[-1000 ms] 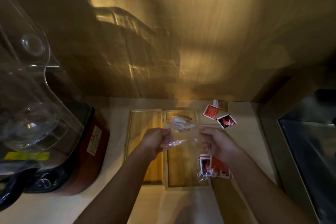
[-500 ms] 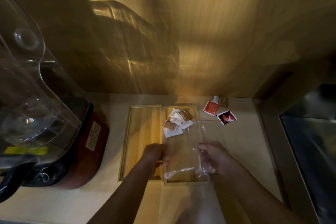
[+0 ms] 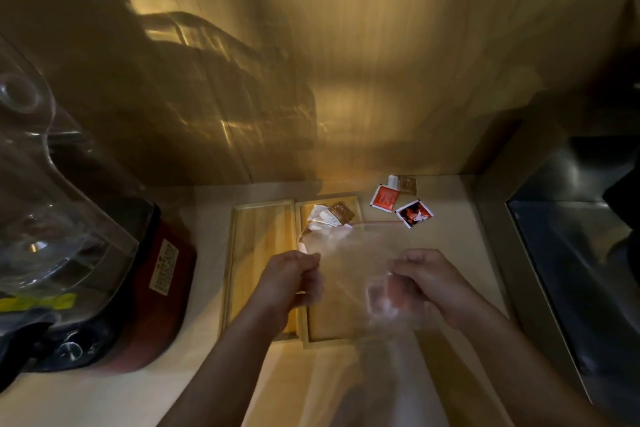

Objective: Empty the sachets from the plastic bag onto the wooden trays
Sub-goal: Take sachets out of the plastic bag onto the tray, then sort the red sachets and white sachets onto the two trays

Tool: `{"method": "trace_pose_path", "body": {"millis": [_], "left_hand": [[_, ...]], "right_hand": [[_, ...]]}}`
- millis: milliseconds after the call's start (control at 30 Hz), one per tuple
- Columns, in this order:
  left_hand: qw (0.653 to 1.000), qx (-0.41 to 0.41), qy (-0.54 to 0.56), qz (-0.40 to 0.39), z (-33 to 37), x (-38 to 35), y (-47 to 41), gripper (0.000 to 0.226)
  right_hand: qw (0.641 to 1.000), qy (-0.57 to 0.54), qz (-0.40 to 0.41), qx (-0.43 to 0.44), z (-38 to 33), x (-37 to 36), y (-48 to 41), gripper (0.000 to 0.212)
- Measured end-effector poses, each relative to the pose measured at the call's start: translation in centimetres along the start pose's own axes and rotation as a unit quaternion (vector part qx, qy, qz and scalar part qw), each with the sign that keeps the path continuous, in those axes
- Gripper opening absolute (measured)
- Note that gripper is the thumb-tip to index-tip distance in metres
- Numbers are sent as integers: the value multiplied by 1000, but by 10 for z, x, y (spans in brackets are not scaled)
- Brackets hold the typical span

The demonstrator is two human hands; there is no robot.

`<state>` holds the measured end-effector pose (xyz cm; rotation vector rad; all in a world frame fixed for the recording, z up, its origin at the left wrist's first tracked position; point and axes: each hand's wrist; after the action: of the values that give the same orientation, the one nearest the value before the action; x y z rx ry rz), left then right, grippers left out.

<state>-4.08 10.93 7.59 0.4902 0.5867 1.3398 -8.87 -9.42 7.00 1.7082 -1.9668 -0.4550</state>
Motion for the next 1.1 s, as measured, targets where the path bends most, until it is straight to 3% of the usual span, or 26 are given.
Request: {"method": "trace_pose_path", "body": {"millis": [267, 400, 567, 667, 933, 1100], "left_hand": [[992, -71, -83, -61, -48, -78, -11, 26], [984, -107, -112, -88, -71, -116, -22, 40], [943, -159, -288, -49, -112, -141, -32, 12], [896, -142, -421, -14, -120, -144, -29, 24], [880, -113, -459, -47, -111, -137, -29, 27], [864, -159, -471, -72, -92, -123, -32, 26]], "right_hand": [[979, 30, 198, 20, 66, 60, 15, 32], [950, 167, 264, -3, 97, 82, 21, 25], [894, 369, 241, -77, 129, 83, 26, 18], [862, 427, 251, -103, 131, 76, 25, 24], [860, 441, 227, -116, 131, 75, 20, 30], [865, 430, 202, -159, 108, 80, 16, 29]]}}
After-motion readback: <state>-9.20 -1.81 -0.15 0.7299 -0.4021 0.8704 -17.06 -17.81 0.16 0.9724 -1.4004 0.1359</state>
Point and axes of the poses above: each hand's wrist, its own y-axis away from the middle knuckle, its own x-axis out of the back of the hand, z = x × y, and after that the axes turned 6 degrees about y, right-handed
